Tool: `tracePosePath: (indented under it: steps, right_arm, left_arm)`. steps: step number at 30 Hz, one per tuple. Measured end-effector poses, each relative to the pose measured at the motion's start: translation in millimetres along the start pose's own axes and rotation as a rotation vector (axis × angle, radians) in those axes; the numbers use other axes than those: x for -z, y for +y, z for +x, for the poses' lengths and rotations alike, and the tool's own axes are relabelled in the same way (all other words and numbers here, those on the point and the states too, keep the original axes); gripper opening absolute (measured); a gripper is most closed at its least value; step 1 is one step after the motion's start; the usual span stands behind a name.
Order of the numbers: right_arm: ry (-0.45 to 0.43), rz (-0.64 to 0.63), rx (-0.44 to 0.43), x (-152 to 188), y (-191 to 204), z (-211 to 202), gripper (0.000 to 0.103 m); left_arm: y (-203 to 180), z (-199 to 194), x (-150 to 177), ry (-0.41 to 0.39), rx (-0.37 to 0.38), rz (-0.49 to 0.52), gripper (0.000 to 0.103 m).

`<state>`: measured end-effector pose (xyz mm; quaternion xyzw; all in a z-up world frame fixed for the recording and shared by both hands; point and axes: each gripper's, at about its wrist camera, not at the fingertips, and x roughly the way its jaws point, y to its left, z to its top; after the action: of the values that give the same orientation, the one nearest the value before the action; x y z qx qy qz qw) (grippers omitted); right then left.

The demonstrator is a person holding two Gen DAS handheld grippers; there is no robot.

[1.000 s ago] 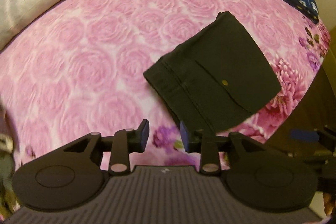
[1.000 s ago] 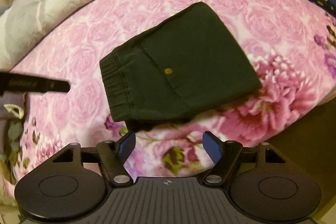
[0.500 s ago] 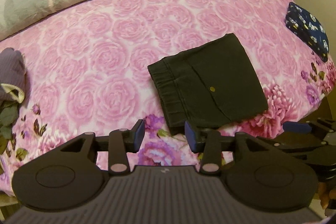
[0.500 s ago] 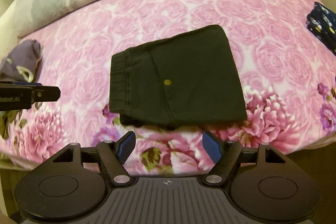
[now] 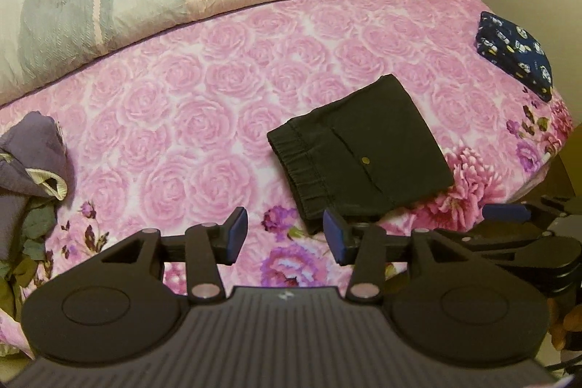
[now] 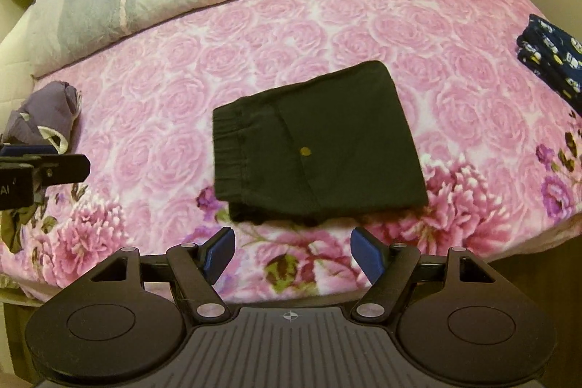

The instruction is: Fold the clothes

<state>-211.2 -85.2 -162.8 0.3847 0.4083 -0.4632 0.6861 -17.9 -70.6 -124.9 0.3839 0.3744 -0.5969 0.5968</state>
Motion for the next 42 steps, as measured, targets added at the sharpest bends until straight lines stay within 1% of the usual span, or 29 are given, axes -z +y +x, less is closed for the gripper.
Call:
tracePosePath:
  steps: [6,12,14,15,17,20,24,30,34,38,40,42]
  right_arm:
    - [0.003,0.032,0.013,20,22,-5,0.073]
    - [0.005,0.069,0.03,40,35,-9,0.073]
    - [0.011,0.082,0.036,43,38,-9,0.073]
    - [0.011,0.081,0.038,45,40,-10,0.073]
    - [0.009,0.068,0.041,48,44,-12,0.073]
    - [0.022,0.064,0.05,55,46,-13,0.073]
    - [0.022,0.085,0.081,55,35,-17,0.073]
    - [0.033,0.046,0.077,41,17,-13,0.073]
    - [0.026,0.018,0.066,19,-6,-5,0.073]
    - [0.03,-0.105,0.026,-15,-37,10,0.073]
    - [0.032,-0.193,0.016,-33,-58,17,0.073]
    - [0.037,-0.263,0.004,-48,-82,22,0.073]
  left_arm:
    - [19,-8,19,0.007,0.015,0.012,0.043]
    - [28,-12,37,0.017,0.028,0.034,0.043]
    - [30,-14,41,0.017,0.034,0.039,0.044]
    - [32,-14,43,0.018,0.036,0.039,0.046]
    - [34,-14,45,0.021,0.04,0.038,0.047]
    - [32,-12,47,0.03,0.064,0.033,0.047]
    - [25,-7,46,0.036,0.095,0.031,0.047]
    - [16,5,32,0.048,0.081,-0.028,0.047]
    - [3,19,14,0.051,0.052,-0.088,0.047]
    - [-13,38,-5,0.047,0.01,-0.183,0.047]
    - [-26,50,-15,0.043,-0.018,-0.245,0.047]
    - [-43,61,-20,0.058,-0.044,-0.32,0.047]
